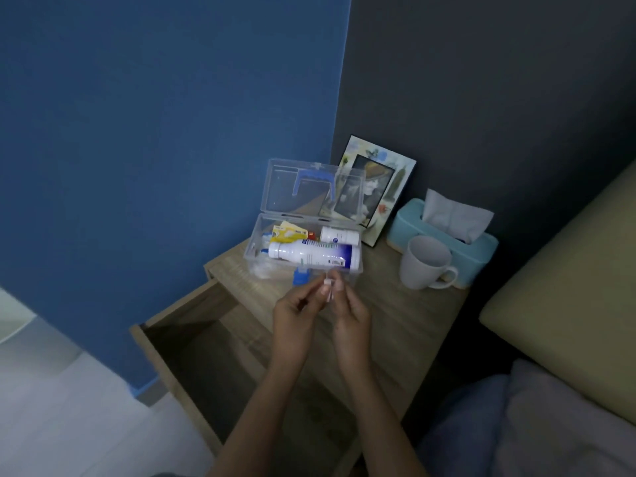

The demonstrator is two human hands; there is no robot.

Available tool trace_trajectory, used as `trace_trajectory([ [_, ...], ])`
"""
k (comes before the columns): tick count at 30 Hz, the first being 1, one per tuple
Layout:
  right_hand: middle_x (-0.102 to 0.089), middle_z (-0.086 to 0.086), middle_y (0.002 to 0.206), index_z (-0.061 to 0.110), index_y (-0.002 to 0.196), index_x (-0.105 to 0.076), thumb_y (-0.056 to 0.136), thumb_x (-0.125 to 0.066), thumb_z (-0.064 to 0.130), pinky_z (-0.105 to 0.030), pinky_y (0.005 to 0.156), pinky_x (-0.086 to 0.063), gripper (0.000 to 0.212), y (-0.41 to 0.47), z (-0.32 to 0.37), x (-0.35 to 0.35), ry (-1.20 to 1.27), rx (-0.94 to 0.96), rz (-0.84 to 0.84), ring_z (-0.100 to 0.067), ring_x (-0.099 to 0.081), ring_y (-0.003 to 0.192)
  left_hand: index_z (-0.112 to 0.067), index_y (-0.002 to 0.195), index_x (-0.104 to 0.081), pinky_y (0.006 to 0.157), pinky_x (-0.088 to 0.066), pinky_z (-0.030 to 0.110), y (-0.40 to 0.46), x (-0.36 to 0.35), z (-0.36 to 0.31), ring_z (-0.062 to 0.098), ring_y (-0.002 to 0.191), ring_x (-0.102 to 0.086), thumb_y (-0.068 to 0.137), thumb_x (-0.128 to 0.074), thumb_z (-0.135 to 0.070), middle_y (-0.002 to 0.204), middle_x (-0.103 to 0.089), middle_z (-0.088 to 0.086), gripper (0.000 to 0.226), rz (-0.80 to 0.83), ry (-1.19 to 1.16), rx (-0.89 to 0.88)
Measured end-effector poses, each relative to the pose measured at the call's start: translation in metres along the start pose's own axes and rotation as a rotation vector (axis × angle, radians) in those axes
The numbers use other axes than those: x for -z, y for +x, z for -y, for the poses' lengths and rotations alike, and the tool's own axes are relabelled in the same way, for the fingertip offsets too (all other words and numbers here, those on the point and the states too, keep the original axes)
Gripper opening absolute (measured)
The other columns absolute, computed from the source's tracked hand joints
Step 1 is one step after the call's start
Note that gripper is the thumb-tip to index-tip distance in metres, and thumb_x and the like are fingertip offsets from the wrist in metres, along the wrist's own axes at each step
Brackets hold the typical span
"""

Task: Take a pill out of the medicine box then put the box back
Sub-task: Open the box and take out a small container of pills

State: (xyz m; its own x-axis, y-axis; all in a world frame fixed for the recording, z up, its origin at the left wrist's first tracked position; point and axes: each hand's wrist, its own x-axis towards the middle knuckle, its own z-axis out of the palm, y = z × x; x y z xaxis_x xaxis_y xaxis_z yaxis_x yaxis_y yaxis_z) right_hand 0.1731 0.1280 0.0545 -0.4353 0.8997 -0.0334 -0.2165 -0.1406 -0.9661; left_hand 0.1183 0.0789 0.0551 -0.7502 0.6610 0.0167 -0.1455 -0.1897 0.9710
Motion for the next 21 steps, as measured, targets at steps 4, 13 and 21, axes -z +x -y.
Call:
trace_trajectory([
  [4,-0.059,-0.005,0.135,0.006,0.134,-0.053,0.099,-0.045,0.015,-0.02,0.107,-0.042,0.037,-0.022,-0.009,0.011,-0.121,0.007,0.037,-0.01,-0.055,0.125,-0.014,0.111,-0.071,0.091,-0.054,0.032,-0.016,0.003,0.008,0.015,0.1,-0.069,0.091,-0.058,-0.014,0.103,-0.072,0.004,0.023,-0.037,0.102,-0.013],
  [13,-0.058,0.001,0.135,0.01,0.138,-0.048,0.099,-0.045,0.014,-0.016,0.107,-0.04,0.039,-0.039,-0.016,0.026,-0.273,0.01,0.161,-0.003,-0.054,0.124,-0.019,0.103,-0.073,0.089,-0.054,0.034,-0.034,0.005,0.014,0.011,0.096,-0.068,0.093,-0.056,-0.02,0.096,-0.073,-0.003,0.021,-0.095,0.235,-0.036],
  [21,-0.057,0.008,0.13,0.017,0.136,-0.047,0.099,-0.044,0.013,-0.012,0.102,-0.042,0.037,-0.039,-0.022,0.03,-0.34,0.005,0.163,0.011,-0.054,0.114,-0.019,0.094,-0.072,0.067,-0.051,0.014,-0.035,0.001,0.02,0.001,0.074,-0.067,0.093,-0.053,-0.033,0.08,-0.07,-0.004,0.024,-0.14,0.405,-0.025],
])
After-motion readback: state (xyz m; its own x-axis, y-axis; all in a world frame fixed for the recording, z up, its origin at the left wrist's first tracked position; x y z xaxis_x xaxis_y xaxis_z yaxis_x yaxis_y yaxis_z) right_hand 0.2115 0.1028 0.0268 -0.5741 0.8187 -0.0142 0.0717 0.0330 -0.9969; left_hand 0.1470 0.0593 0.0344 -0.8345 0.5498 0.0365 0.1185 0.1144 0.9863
